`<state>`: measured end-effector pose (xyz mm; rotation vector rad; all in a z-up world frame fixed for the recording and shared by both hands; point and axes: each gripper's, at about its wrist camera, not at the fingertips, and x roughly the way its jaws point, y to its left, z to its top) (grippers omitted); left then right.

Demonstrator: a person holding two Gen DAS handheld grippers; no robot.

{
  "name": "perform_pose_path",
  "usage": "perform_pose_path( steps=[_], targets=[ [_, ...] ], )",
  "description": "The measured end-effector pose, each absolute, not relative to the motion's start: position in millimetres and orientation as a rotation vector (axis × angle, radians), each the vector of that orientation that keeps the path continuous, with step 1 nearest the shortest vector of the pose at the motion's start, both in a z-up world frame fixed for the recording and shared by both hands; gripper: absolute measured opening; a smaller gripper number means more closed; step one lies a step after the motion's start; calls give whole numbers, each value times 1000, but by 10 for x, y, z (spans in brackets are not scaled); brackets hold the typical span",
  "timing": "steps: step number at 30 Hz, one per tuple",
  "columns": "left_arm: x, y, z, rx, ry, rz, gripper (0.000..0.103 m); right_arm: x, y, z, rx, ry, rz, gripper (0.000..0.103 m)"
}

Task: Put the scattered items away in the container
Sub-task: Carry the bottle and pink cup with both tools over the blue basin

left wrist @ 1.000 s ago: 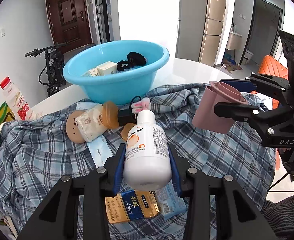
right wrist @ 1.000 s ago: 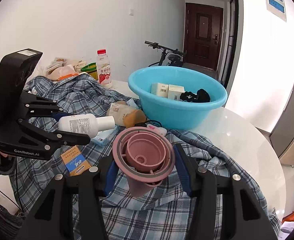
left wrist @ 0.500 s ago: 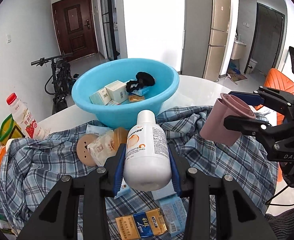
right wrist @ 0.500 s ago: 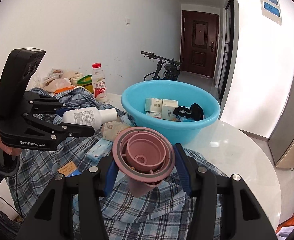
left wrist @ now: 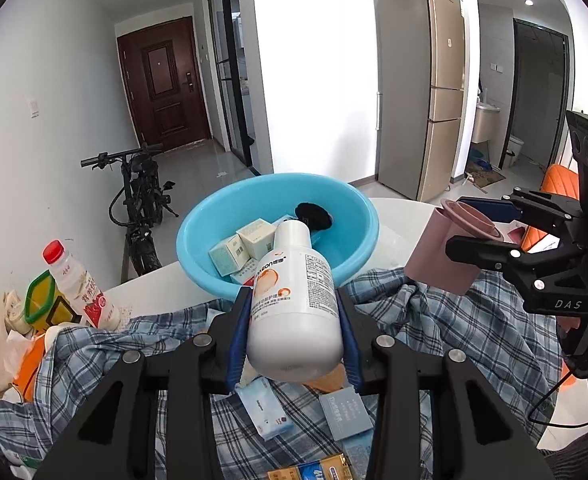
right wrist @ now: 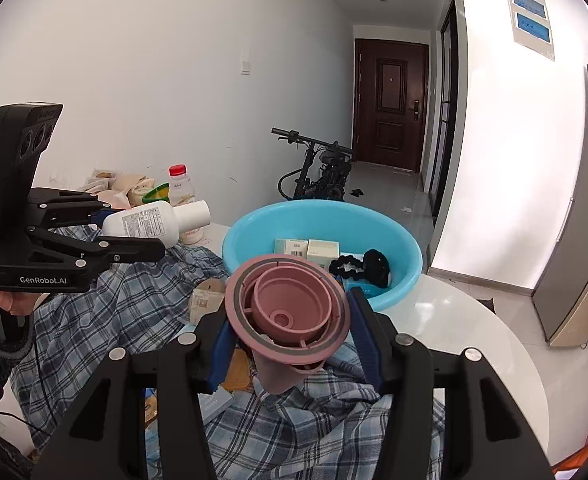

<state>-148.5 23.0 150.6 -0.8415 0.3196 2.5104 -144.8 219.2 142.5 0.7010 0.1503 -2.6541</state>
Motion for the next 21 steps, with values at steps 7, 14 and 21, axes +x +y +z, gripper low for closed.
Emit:
perform_pose_path(
  steps=[7,14,21],
  targets=[
    [-1701,316,1622,-829,278,2504,42,-1609,2212,1617,649,122,-2671,51],
    [-1938,409,1653,-848,265,2502,42,-1840,2221,1725,638,104,-2698,51],
    [-2143,482,1689,-858,270,2496,42,-2038,2184,1729,662,117,-2691,51]
  ],
)
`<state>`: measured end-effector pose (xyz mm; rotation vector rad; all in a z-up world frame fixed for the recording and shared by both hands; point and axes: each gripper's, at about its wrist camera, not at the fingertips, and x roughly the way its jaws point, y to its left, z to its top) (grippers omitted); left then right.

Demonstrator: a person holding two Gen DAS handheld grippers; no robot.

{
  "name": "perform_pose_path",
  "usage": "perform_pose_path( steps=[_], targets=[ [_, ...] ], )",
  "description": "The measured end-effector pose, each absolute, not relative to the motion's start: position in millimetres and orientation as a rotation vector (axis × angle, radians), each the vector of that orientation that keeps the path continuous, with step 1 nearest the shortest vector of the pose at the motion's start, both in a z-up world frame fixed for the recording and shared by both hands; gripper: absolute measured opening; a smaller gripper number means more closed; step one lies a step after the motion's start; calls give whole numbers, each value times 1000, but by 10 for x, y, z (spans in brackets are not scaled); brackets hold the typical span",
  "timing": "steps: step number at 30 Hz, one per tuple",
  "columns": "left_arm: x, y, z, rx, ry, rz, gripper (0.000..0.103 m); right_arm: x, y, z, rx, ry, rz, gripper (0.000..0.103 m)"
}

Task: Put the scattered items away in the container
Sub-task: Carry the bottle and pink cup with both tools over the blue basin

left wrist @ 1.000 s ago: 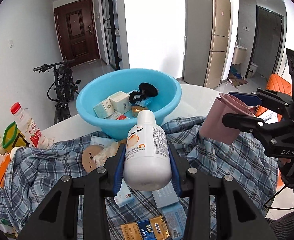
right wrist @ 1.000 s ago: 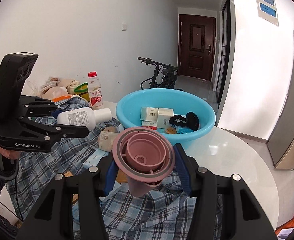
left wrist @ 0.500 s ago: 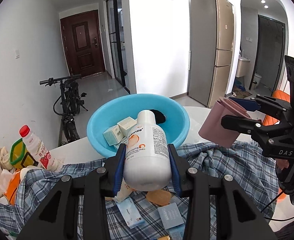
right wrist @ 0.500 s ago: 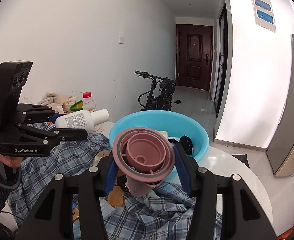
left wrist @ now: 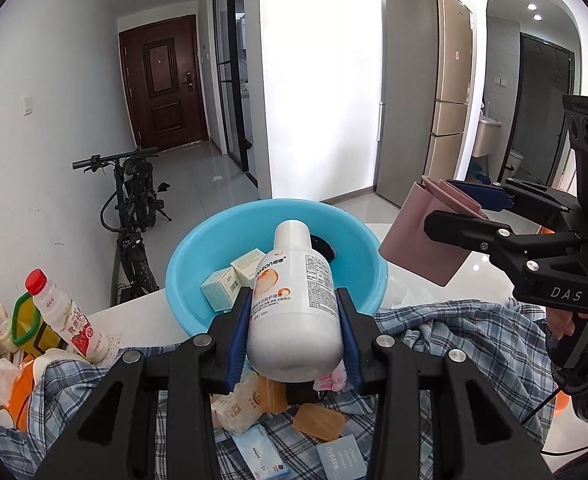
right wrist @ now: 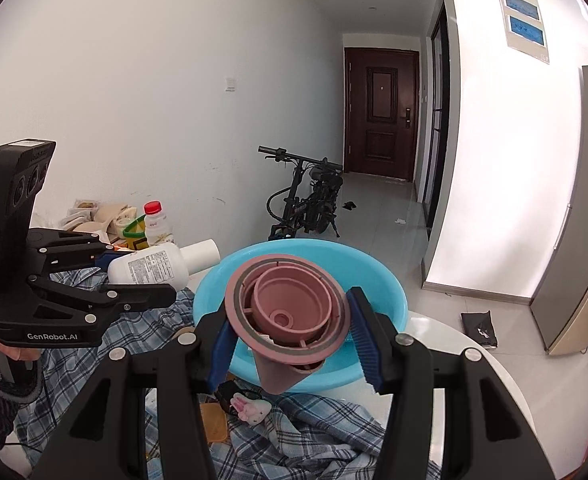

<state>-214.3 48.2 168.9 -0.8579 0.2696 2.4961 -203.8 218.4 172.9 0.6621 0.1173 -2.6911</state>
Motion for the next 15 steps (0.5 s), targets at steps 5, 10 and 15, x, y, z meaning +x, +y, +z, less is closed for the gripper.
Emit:
perform_pose_path(
  steps=[5,10,15],
  targets=[
    [-2390,516,1676,-879,279,2513,42,-2229,2168,1747,670,107,-2692,51],
    [-2713,494,1597,-934,260,2527,42,-2423,2178,1753,689,99,-2695,51],
    [-2929,513,1528,-987,235,2509,42,-2672,2176,1683,771,121,-2666,51]
  ],
)
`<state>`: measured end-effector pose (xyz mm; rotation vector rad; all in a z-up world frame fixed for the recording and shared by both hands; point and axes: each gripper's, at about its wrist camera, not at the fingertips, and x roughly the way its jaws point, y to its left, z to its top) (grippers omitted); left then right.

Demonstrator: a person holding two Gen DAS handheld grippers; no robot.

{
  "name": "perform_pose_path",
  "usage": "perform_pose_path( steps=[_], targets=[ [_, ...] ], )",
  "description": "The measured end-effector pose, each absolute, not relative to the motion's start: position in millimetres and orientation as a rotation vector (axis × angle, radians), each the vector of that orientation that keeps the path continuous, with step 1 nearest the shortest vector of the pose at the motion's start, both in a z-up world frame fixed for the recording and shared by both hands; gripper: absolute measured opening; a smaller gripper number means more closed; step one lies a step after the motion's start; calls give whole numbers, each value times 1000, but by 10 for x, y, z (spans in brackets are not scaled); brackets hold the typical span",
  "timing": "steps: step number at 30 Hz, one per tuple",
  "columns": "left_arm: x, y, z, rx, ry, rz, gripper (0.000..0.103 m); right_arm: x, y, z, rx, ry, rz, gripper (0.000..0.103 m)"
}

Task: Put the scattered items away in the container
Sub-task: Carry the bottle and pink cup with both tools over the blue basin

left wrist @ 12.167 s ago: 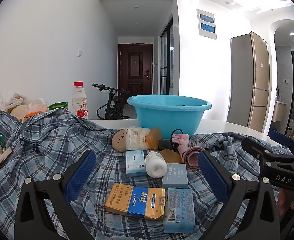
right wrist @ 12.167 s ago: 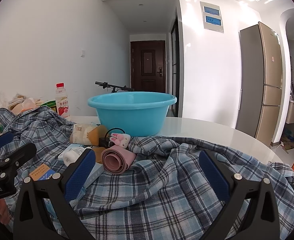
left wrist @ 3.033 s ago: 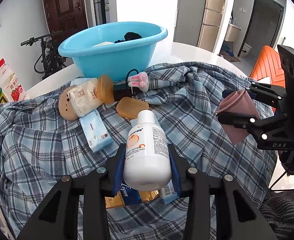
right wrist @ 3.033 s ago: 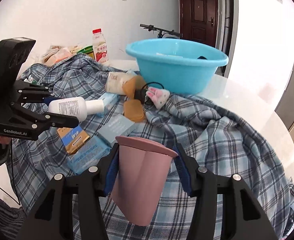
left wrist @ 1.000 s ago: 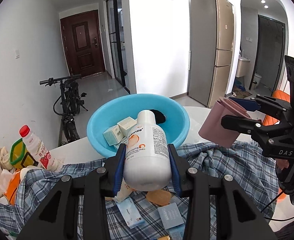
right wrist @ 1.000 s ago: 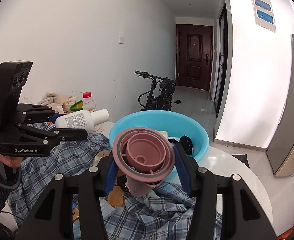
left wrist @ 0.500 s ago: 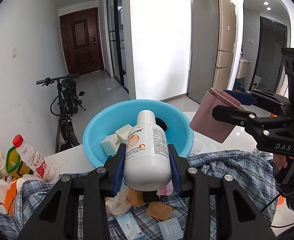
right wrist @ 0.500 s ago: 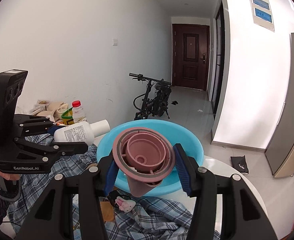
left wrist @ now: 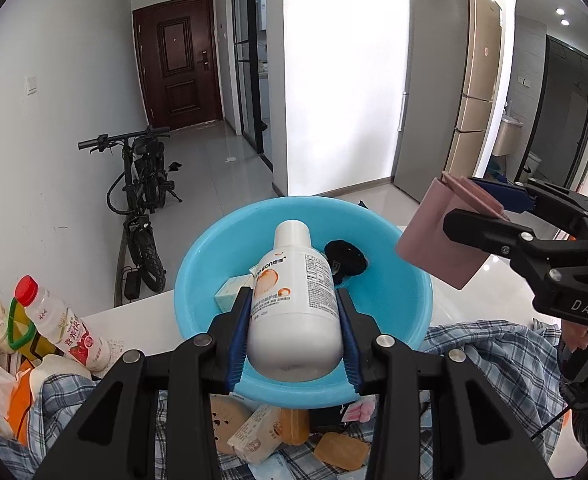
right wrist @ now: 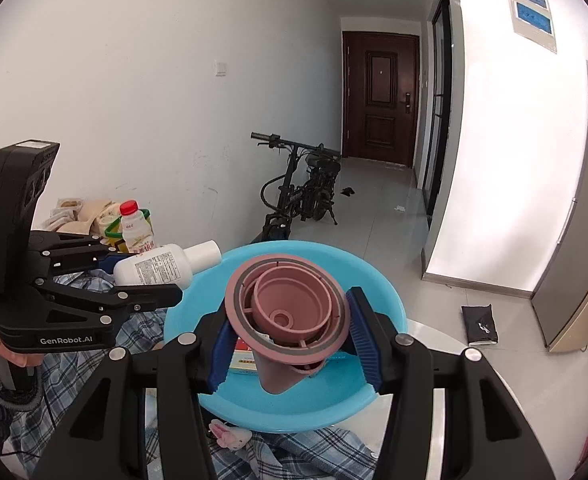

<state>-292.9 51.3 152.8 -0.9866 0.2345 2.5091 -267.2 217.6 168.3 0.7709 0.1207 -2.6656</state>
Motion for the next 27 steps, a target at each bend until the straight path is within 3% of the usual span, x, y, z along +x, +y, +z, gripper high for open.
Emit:
perform_pose_path(
  steps=[12,27],
  targets=[
    [-3376,783,1311,-1087,283,2451,42,-3175,2237,1459,910,67,-2650,51],
    [-4005,1020,954,-1203,364,2490,42,-3882,2195,1149,1079,153,-2643,51]
  ],
)
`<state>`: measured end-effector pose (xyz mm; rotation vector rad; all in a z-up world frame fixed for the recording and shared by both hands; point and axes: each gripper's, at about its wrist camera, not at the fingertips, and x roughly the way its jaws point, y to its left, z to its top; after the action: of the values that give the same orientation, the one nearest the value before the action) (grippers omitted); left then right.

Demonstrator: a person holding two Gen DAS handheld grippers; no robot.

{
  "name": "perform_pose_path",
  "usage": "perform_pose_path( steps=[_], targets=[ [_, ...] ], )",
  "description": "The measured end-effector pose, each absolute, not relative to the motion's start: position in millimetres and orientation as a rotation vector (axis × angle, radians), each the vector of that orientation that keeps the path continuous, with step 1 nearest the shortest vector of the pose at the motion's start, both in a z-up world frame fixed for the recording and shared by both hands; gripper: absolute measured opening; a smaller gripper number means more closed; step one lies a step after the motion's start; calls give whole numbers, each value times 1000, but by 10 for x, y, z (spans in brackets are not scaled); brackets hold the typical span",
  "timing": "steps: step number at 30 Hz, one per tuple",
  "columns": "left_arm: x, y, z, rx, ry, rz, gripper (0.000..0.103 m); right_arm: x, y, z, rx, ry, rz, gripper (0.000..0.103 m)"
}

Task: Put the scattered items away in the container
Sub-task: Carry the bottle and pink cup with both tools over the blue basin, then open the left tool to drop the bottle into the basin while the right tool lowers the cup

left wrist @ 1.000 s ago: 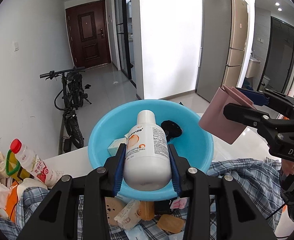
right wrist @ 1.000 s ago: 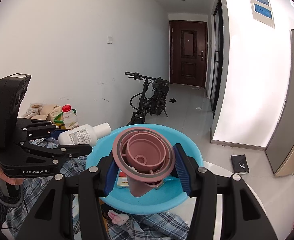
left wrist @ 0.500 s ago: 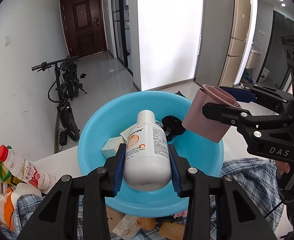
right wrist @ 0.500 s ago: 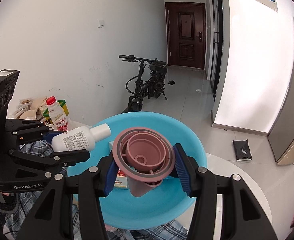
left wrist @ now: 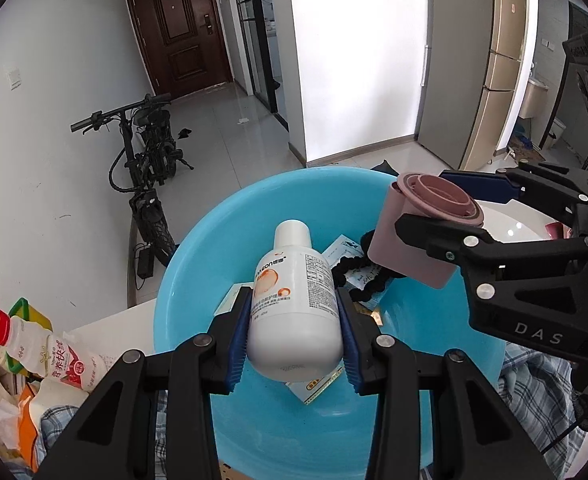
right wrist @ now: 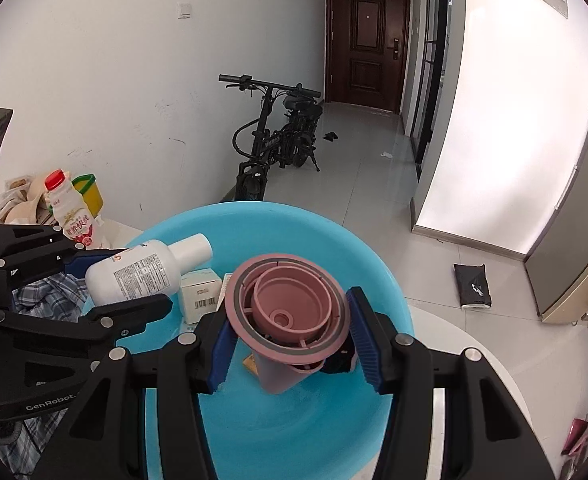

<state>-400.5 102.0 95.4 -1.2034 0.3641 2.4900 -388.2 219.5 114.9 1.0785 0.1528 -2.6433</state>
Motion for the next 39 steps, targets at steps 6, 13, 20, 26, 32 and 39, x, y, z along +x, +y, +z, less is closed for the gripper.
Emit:
perform_pose_path(
  steps=[6,13,20,26,32,39],
  targets=[
    [-4396,1032,757,-1290,341,2502,42,-4219,2244,1066,1142,76,-2623,51],
    [-4704,1063,537,-1355,333,2465,42,-4444,2170,1004,1156,96,-2620,51],
    [-5035,1077,327,-1447,346,2430,42,-4594,2205,912,1209,56,-2626,51],
    [-5103,1107,143,-1499,308,2365,42,-4654,2228,830,1264,-6,-2584,51],
    [-5158,1062,114,-1487,295,2350,42,-4732,2292,776,1302,-32,-2578,51],
    [-5128,971,172,-1487,295,2402,75,-4768,2285,721,1330,-37,-2582,51]
  ],
)
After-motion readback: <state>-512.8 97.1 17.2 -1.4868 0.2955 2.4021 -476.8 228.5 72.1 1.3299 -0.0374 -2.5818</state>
